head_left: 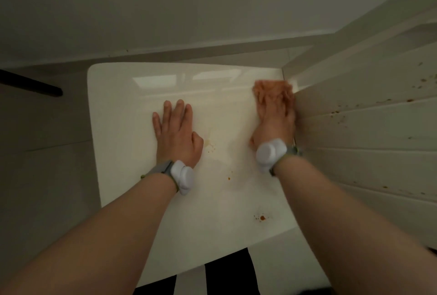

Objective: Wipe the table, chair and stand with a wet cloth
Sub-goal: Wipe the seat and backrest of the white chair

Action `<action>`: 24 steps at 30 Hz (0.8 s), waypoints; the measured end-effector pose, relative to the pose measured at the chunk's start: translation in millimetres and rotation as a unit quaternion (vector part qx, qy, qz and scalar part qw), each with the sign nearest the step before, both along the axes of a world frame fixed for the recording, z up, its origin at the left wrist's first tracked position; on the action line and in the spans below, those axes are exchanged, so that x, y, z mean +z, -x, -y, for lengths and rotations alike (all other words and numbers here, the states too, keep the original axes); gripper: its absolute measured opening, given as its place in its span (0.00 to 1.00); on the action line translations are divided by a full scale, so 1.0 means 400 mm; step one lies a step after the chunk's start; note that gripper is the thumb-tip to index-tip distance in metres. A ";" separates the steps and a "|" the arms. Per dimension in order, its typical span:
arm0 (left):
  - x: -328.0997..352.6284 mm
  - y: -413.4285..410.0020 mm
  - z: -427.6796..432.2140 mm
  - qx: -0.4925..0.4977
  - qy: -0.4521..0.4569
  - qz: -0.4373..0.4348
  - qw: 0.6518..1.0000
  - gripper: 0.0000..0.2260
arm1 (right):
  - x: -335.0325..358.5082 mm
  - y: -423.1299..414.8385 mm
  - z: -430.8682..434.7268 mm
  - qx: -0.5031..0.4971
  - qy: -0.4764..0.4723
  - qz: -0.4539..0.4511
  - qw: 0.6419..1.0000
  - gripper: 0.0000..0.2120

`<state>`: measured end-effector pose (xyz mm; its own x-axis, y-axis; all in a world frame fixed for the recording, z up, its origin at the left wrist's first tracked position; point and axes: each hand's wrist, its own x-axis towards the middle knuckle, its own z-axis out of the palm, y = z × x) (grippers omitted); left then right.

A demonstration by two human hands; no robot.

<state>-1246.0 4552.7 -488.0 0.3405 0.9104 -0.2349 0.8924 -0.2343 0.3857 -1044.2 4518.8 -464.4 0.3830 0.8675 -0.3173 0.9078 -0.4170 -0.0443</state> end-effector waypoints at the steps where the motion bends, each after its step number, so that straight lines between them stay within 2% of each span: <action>1: -0.001 0.000 0.004 0.001 -0.002 0.002 1.000 0.31 | 0.009 -0.008 -0.023 -0.022 -0.004 -0.031 0.999 0.44; 3: 0.000 0.002 0.004 0.004 -0.002 0.013 1.000 0.31 | 0.035 -0.003 -0.018 -0.048 -0.031 -0.088 0.995 0.44; 6: 0.006 0.012 -0.004 0.011 0.017 0.054 0.998 0.30 | 0.050 0.033 0.088 -0.041 -0.083 -0.117 0.989 0.47; 9: 0.015 0.049 -0.006 0.026 0.033 0.094 0.995 0.30 | 0.023 0.071 0.150 -0.129 -0.131 -0.190 0.964 0.39; 10: 0.018 0.066 0.000 0.034 0.031 0.095 0.994 0.30 | 0.013 0.085 0.142 -0.115 -0.137 -0.212 0.961 0.34; 12: 0.021 0.101 0.027 0.046 0.018 0.083 0.995 0.29 | -0.005 0.129 0.125 -0.015 -0.162 -0.239 0.957 0.24; 15: 0.016 0.140 0.088 0.039 0.010 0.040 0.998 0.28 | -0.028 0.184 0.125 0.123 -0.169 -0.211 0.955 0.21; 17: 0.012 0.154 0.116 0.028 0.016 0.022 0.999 0.28 | -0.042 0.163 0.127 0.178 -0.162 -0.219 0.946 0.19; 18: 0.008 0.158 0.121 0.023 0.016 0.020 0.999 0.28 | -0.039 0.133 0.119 0.158 -0.151 -0.241 0.946 0.17; 21: -0.003 0.166 0.118 0.015 0.007 0.012 1.000 0.30 | -0.013 0.045 0.074 0.053 -0.164 -0.168 0.971 0.14; 23: -0.004 0.156 0.116 0.010 0.000 0.013 1.000 0.30 | 0.001 0.026 0.042 -0.062 -0.123 -0.155 0.978 0.26; 24: -0.005 0.156 0.117 0.008 -0.001 0.012 1.000 0.31 | 0.001 0.037 0.027 -0.078 -0.105 -0.132 0.983 0.31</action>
